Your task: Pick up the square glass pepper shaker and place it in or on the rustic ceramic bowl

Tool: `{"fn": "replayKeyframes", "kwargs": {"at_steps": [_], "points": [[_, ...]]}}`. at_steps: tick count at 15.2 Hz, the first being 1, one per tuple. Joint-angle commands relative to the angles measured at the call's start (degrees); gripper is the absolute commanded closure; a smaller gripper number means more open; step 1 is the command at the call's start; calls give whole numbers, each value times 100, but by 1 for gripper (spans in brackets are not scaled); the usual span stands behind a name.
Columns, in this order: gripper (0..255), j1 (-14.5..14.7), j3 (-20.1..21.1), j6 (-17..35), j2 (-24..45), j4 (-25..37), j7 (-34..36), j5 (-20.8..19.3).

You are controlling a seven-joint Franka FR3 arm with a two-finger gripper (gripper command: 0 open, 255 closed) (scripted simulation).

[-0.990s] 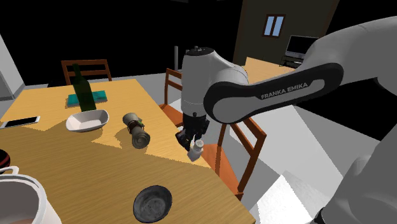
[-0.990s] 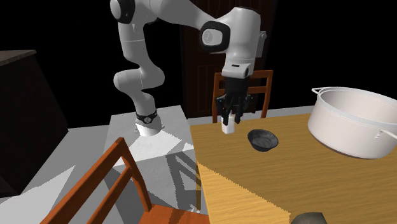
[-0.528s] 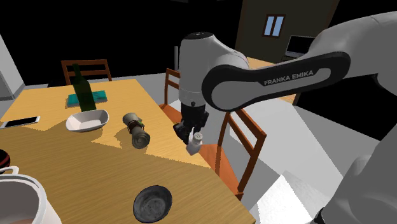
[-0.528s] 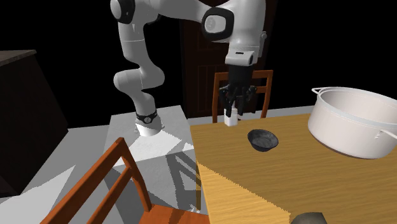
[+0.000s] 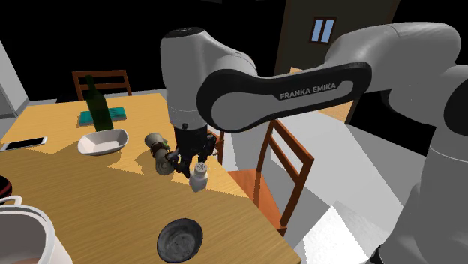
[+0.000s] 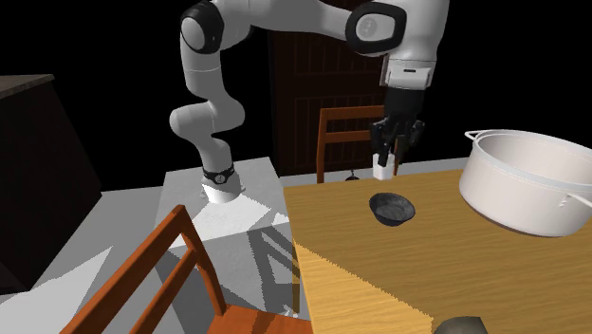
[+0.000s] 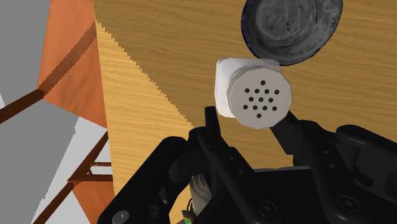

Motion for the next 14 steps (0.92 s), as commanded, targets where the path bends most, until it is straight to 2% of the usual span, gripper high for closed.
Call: {"fn": "replayKeyframes", "kwargs": {"at_steps": [1,3,14], "points": [[255,276,32,-245,480,604,243,-264],[255,700,25,-623,1093,1472,475,-576],[255,590,-32,197,1103,634,639,-623]]}}
